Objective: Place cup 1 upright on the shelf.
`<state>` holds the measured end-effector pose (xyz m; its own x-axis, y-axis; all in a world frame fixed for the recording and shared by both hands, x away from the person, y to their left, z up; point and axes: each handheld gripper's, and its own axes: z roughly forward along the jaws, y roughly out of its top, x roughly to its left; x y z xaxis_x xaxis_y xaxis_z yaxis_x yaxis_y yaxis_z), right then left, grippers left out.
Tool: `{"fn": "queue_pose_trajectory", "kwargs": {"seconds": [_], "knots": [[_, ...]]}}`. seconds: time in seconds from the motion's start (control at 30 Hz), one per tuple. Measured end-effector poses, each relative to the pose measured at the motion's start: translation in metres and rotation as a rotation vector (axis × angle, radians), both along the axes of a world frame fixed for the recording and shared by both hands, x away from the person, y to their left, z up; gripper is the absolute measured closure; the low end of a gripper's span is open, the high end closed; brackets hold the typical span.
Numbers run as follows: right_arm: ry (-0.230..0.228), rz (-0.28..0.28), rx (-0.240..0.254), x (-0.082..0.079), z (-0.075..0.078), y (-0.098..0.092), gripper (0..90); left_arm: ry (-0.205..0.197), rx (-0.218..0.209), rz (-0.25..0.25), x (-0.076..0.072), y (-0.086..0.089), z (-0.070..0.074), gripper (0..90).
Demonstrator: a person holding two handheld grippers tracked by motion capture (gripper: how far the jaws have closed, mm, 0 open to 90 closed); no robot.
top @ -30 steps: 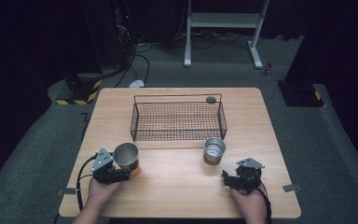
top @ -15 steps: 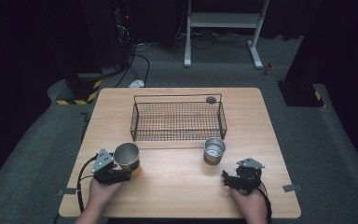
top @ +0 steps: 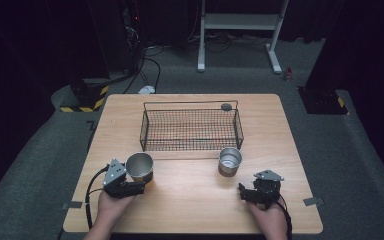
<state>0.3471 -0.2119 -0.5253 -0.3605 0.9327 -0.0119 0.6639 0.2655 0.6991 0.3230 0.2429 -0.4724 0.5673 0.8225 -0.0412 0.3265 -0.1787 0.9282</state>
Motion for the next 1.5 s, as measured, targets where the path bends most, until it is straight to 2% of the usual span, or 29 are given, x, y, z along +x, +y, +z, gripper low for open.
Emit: {"fn": "queue_pose_trajectory", "kwargs": {"seconds": [0.03,0.3,0.53,0.97,1.07,1.17,1.27,1.5], "knots": [[0.001,0.0,0.001,0.0,0.0,0.0,8.6,-0.001,-0.02,0.004,0.002,-0.001,0.002,15.2],[0.001,0.01,-0.001,0.001,0.0,0.0,8.6,0.002,-0.068,0.02,0.012,-0.004,0.013,15.2],[0.0,0.013,-0.004,0.001,0.0,-0.001,8.7,-0.012,-0.048,0.013,0.023,-0.009,0.025,15.2],[0.001,0.012,-0.003,0.001,0.0,-0.001,8.7,-0.009,-0.06,0.014,0.042,-0.014,0.039,15.2],[0.002,0.012,-0.003,0.001,0.0,0.0,8.7,-0.008,-0.081,0.014,0.047,-0.015,0.042,15.2],[0.002,0.012,-0.003,0.001,0.0,0.0,8.7,-0.013,-0.064,0.011,0.054,-0.018,0.045,15.2],[0.002,0.011,-0.003,0.001,0.0,0.0,8.7,-0.012,-0.076,0.01,0.06,-0.021,0.047,15.2],[0.001,0.016,0.001,0.001,0.0,0.0,8.7,-0.01,-0.066,0.022,0.072,-0.025,0.056,15.2]]}}
